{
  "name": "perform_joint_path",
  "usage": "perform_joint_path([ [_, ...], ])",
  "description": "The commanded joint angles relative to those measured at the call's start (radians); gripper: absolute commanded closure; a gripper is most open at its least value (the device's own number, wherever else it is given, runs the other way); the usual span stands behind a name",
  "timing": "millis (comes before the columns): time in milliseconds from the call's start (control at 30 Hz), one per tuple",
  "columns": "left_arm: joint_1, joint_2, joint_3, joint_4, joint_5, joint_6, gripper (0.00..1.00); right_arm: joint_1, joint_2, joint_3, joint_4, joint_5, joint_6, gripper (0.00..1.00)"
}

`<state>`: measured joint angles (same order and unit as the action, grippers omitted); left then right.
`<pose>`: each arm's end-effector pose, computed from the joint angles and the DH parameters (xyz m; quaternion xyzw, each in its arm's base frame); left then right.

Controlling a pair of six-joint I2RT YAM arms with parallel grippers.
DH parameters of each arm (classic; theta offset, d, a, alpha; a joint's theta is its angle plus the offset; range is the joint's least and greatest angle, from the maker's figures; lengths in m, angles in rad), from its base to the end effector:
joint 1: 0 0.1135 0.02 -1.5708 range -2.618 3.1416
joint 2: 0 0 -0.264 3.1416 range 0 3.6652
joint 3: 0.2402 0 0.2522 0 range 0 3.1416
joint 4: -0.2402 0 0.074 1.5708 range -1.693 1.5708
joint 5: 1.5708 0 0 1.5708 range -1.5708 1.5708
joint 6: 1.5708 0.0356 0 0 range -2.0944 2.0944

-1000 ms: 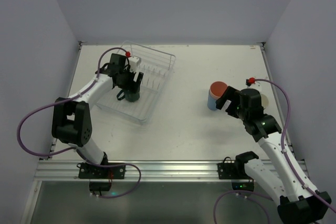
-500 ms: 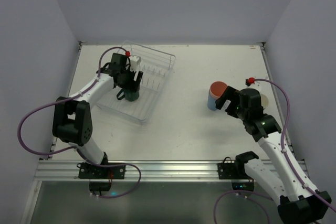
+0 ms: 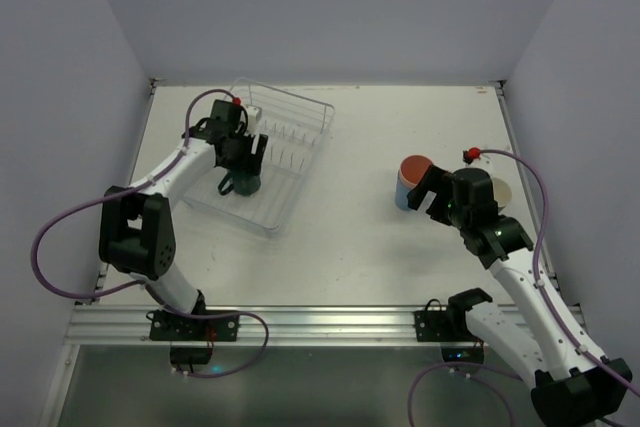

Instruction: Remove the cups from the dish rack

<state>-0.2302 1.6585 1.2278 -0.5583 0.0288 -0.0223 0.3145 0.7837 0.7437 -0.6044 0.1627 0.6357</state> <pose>0.3415 -0.0811 0.2372 0.1035 0.9523 -0.0498 0.2828 0.1610 0.0463 0.2845 0.1784 0.8744 0.1391 0.4293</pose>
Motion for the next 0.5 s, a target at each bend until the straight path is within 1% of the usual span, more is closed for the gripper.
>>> perform_joint_path([
  [0, 0.003, 0.010, 0.076, -0.043, -0.015, -0.048, 1.00, 0.011, 0.002, 0.036, 0.022, 0.001, -0.001, 0.01],
  [133, 0.015, 0.038, 0.052, -0.003, 0.016, -0.129, 1.00, 0.014, 0.009, 0.046, 0.012, 0.008, -0.005, 0.01],
  [167, 0.017, 0.043, 0.045, 0.007, 0.032, -0.171, 1.00, 0.015, 0.009, 0.049, 0.008, 0.011, -0.007, 0.01],
  [333, 0.017, 0.090, 0.030, 0.018, -0.023, -0.254, 1.00, 0.018, 0.012, 0.052, 0.005, 0.017, -0.013, 0.01],
  [367, 0.017, 0.087, 0.022, 0.024, -0.059, -0.271, 0.93, 0.018, 0.012, 0.051, 0.008, 0.018, -0.014, 0.01],
  [433, 0.017, 0.067, -0.016, 0.053, -0.076, -0.284, 0.76, 0.020, 0.015, 0.048, 0.011, 0.023, -0.016, 0.01],
  [467, 0.017, 0.061, -0.024, 0.067, -0.082, -0.288, 0.65, 0.020, 0.018, 0.048, 0.012, 0.021, -0.016, 0.01],
])
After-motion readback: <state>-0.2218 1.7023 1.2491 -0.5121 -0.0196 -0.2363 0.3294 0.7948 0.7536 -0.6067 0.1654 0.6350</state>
